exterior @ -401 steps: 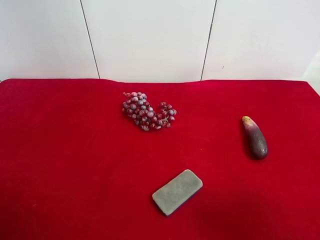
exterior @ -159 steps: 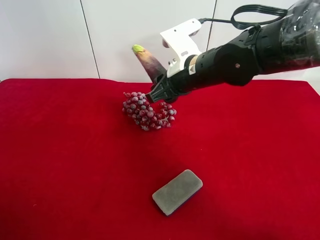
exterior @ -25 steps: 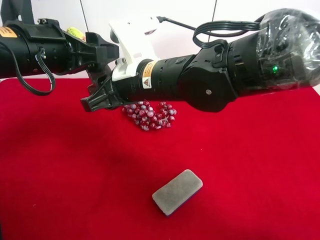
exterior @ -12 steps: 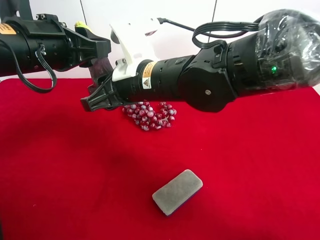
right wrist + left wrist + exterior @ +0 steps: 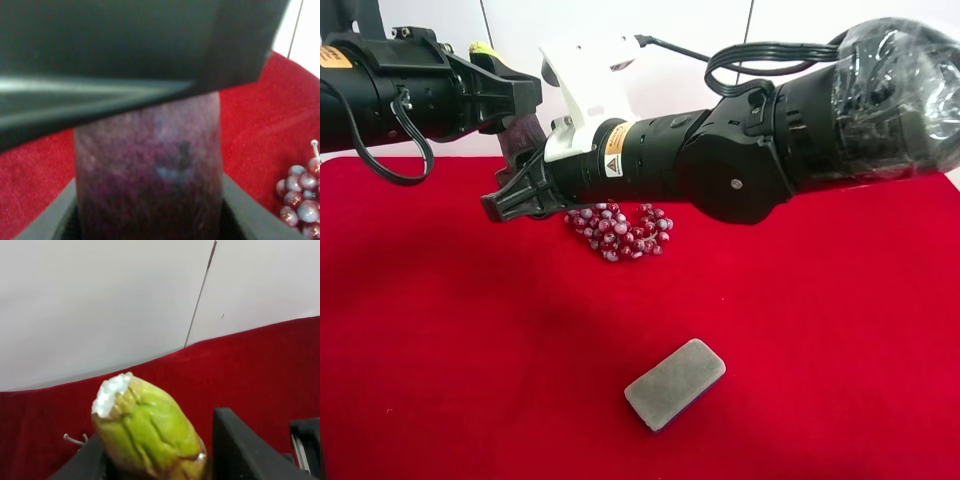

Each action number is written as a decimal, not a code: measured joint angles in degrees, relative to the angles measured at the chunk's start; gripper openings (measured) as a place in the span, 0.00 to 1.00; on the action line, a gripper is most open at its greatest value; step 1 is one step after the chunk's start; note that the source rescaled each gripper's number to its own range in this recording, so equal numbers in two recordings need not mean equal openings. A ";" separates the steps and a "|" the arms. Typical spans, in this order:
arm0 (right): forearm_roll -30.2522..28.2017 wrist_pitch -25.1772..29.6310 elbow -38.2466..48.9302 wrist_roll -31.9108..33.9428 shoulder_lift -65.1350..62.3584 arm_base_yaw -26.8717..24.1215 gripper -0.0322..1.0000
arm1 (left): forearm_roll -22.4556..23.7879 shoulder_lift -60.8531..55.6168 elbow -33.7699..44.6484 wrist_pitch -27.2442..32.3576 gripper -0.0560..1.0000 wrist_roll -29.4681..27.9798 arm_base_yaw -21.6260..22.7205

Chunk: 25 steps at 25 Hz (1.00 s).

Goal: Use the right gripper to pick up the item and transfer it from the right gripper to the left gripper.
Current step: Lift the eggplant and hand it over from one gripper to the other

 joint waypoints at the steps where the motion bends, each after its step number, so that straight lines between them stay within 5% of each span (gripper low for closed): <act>1: 0.00 0.00 0.00 0.00 0.00 0.00 0.03 | 0.00 0.00 0.00 0.00 0.13 0.00 0.00; 9: 0.00 -0.53 -0.08 0.00 0.00 0.00 0.03 | 0.00 0.00 0.00 -0.44 0.13 0.00 0.00; 11: -0.19 -1.30 -0.08 -0.12 0.00 0.00 0.19 | 0.13 0.00 0.00 -0.73 0.05 0.43 0.06; 15: -0.58 -2.52 -0.08 -0.14 0.00 0.06 0.77 | 0.21 0.00 0.00 -1.13 0.05 0.56 0.06; 16: -0.63 -2.52 -0.08 -0.14 0.00 0.06 0.86 | 0.21 0.00 0.00 -1.18 0.05 0.56 0.06; 19: -0.63 -2.52 -0.08 -0.14 0.00 0.06 0.97 | 0.21 0.00 0.00 -1.17 0.05 0.56 0.06; 25: -0.63 -2.52 -0.08 -0.14 0.00 0.06 1.00 | 0.21 0.00 0.00 -1.17 0.05 0.56 0.06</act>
